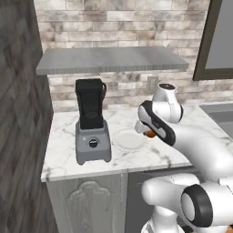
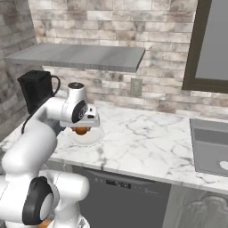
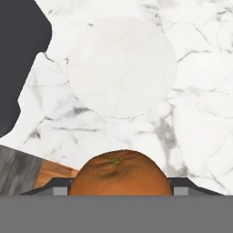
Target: Pick the mango and tangerine from the fridge and place them on the plate next to the blender to make a fruit smoothie.
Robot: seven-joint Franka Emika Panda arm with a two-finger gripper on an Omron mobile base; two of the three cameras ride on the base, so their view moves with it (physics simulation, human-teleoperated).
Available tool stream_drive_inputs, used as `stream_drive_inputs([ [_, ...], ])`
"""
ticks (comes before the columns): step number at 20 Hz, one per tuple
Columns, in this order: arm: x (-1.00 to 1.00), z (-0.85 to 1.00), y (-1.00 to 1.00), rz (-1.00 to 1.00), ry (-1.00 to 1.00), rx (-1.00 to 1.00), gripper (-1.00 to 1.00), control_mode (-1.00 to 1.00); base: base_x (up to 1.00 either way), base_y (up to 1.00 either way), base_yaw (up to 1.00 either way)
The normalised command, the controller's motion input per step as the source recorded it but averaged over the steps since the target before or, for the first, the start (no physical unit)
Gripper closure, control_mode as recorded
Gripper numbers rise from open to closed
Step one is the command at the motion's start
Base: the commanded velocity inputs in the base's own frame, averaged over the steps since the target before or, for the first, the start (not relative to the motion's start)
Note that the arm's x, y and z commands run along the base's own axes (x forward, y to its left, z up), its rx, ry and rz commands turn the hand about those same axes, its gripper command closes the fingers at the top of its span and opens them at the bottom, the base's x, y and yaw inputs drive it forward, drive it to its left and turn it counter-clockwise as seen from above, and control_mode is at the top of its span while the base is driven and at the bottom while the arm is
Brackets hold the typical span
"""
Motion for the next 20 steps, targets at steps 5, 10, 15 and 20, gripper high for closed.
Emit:
stream_drive_inputs([
  [5,0.52,-0.62,0.00,0.00,0.01,0.00,1.00,-1.00,0.00,0.00,0.00],
  [10,0.84,-0.42,0.09,0.00,0.00,0.00,1.00,-1.00,0.00,0.00,0.00],
  [15,0.57,-0.20,0.06,-0.01,-0.01,0.00,-1.00,-1.00,0.00,0.00,0.00],
  [20,0.13,0.01,0.00,-0.01,0.00,0.00,-1.00,-1.00,0.00,0.00,0.00],
])
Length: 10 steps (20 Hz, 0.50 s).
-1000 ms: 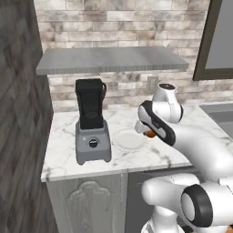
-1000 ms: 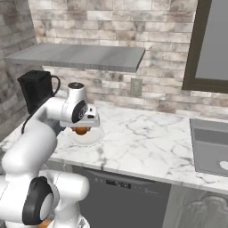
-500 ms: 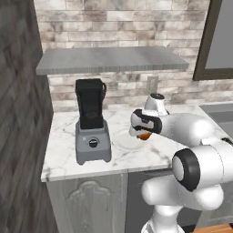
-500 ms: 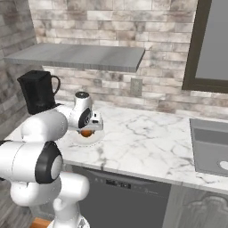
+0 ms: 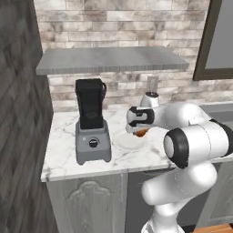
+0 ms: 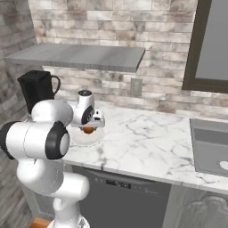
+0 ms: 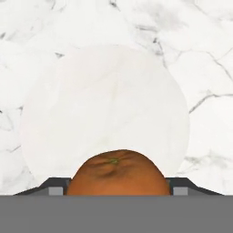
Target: Pick the mango and tangerine from the fridge and place them on the plate next to the blender to make a fruit smoothie.
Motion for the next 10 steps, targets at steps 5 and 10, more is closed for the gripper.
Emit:
stream_drive_inputs([
  [5,0.00,0.17,0.00,0.00,0.00,0.00,-1.00,-1.00,0.00,0.00,0.00],
  [10,-0.51,0.59,-0.02,-0.02,0.00,0.00,-1.00,-1.00,0.00,0.00,0.00],
])
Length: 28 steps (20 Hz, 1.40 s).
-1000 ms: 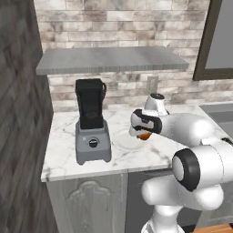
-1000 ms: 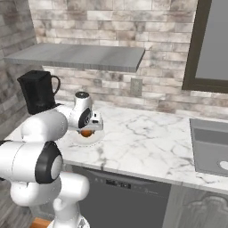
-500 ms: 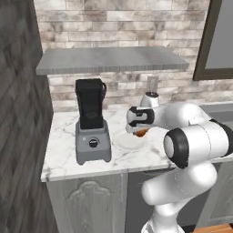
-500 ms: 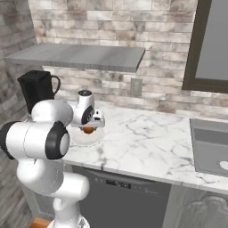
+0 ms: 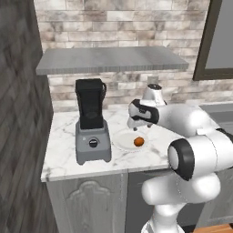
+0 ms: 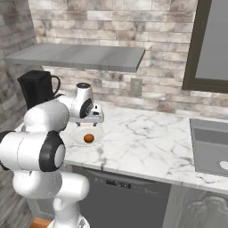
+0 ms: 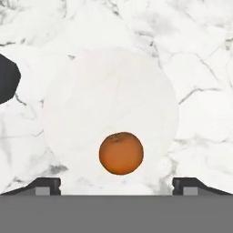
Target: Pick the mango and tangerine from the fridge and place them on the plate next to the blender to make a fruit smoothie.
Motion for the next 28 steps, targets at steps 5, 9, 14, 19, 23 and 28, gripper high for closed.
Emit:
stream_drive_inputs([
  [5,-1.00,0.78,-0.19,-0.06,-0.04,0.00,-1.00,-1.00,0.00,0.00,0.00],
  [9,-1.00,0.60,-0.24,-0.13,-0.07,0.00,-1.00,-1.00,0.00,0.00,0.00],
  [14,-0.97,0.54,-0.13,-0.18,-0.21,0.00,-1.00,-1.00,0.00,0.00,0.00],
  [19,-0.92,0.38,0.00,-0.12,-0.22,0.00,-1.00,-1.00,0.00,0.00,0.00],
  [23,-0.97,0.13,-0.01,-0.23,-0.15,0.00,-1.00,-1.00,0.00,0.00,0.00],
  [28,0.00,0.00,0.00,0.00,0.00,0.00,-1.00,1.00,-0.60,-0.02,-0.74],
])
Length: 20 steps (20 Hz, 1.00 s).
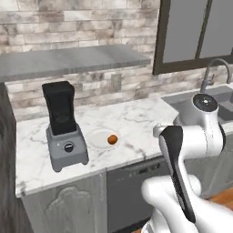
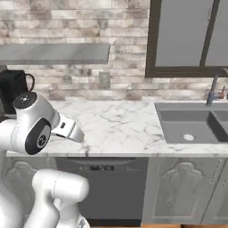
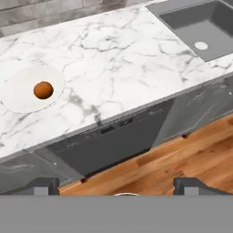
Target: Pick the mango and tangerine from the fridge and place them on the plate next to the blender to make a fruit smoothie.
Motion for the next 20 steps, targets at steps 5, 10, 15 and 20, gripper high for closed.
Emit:
stream_drive_inputs([
  [5,0.00,0.00,0.00,0.00,0.00,0.00,-1.00,1.00,-0.25,0.00,-0.86],
  [10,0.00,0.00,0.00,0.00,0.00,0.00,-1.00,1.00,-0.06,-0.04,-0.90],
  [15,0.00,0.00,0.00,0.00,0.00,0.00,-1.00,1.00,0.00,-0.15,-0.92],
  [20,0.00,0.00,0.00,0.00,0.00,0.00,-1.00,1.00,0.00,-0.35,-0.88],
])
